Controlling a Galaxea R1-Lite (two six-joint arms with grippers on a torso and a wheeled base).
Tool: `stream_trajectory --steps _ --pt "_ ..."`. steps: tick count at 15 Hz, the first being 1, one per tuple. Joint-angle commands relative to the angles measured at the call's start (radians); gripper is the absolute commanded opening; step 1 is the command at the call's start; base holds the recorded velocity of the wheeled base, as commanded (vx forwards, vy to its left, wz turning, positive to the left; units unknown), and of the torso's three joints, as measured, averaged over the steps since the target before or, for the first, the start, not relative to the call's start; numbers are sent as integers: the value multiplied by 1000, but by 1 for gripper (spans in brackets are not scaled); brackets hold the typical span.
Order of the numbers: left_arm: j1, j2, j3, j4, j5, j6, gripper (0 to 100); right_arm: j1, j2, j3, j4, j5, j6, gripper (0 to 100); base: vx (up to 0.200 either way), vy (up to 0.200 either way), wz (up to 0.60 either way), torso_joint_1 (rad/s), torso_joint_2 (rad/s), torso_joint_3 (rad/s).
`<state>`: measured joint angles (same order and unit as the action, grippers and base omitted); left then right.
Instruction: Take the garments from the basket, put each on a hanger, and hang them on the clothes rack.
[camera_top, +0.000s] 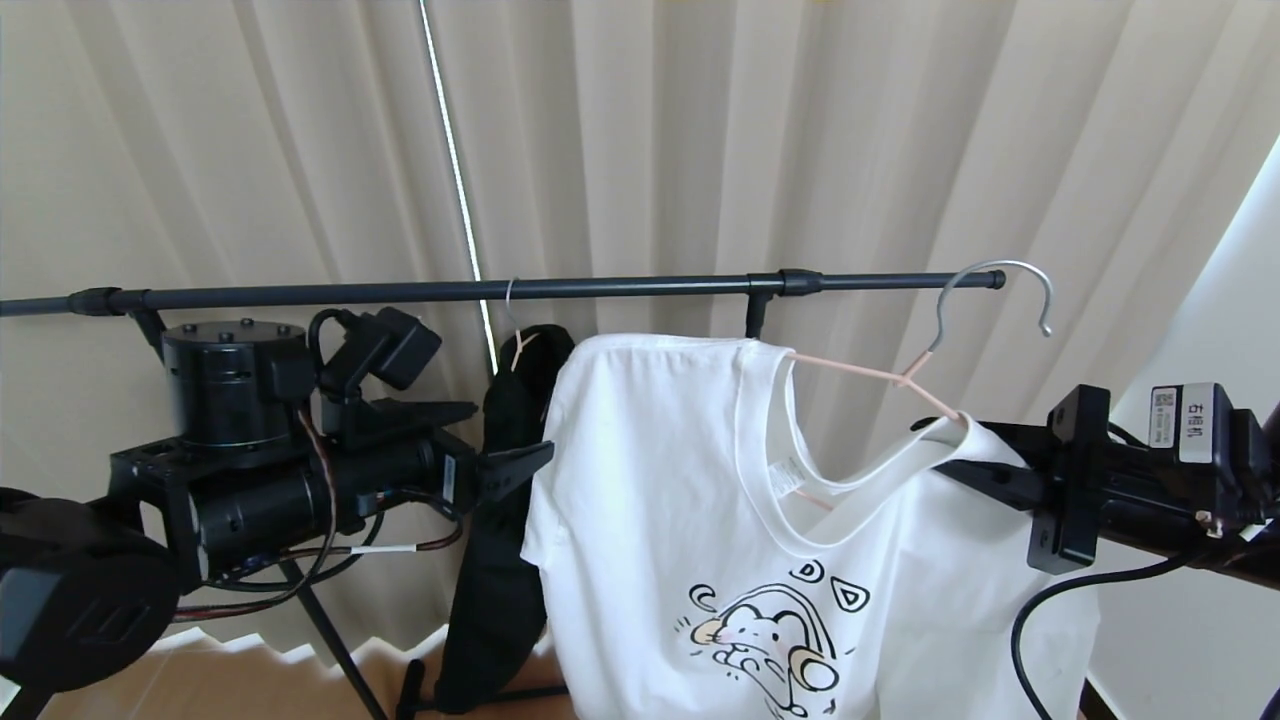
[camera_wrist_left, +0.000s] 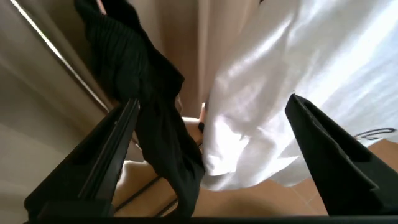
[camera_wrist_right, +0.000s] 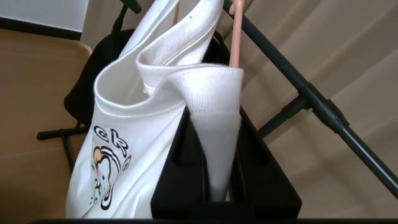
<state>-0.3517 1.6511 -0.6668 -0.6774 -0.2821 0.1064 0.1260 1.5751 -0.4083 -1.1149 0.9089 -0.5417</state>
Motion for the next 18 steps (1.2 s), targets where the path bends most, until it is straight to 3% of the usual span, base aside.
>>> stream_trajectory --steps 1,2,4,6,7,8,9,10,13,15,16,17,18 --pt "0 -85 -4 6 -52 -1 100 0 19 0 0 5 0 0 0 0 0 0 0 0" --pt "0 -108 -16 9 -84 1 100 0 28 2 0 44 -1 0 0 0 0 0 0 0" --pt "-3 -131 -74 72 -115 1 100 0 31 3 0 51 -3 0 0 0 0 0 0 0" --pt "-9 -165 -200 269 -180 1 100 1 37 6 0 57 -3 0 0 0 0 0 0 0" --pt "-9 -166 -235 315 -198 3 100 1 43 6 0 57 -3 0 0 0 0 0 0 0" --pt "-15 -168 -358 466 -230 9 100 7 48 11 0 57 -3 0 0 0 0 0 0 0" --pt "-30 -166 -405 519 -233 15 100 11 51 16 0 57 -3 0 0 0 0 0 0 0" --pt "-64 -162 -507 642 -233 42 100 17 51 19 0 57 -4 0 0 0 0 0 0 0" --pt "-121 -112 -702 911 -233 164 100 37 48 31 0 57 -4 0 0 0 0 0 0 0" --pt "-144 -48 -838 1095 -235 319 100 78 45 46 0 57 -4 0 0 0 0 0 0 0" --pt "-151 -28 -867 1144 -244 377 100 90 45 49 0 57 -4 0 0 0 0 0 0 0" --pt "-153 -27 -869 1147 -246 381 100 92 45 49 0 57 -4 0 0 0 0 0 0 0" --pt "-156 3 -881 1176 -293 501 100 109 45 59 0 57 -4 0 0 0 0 0 0 0"
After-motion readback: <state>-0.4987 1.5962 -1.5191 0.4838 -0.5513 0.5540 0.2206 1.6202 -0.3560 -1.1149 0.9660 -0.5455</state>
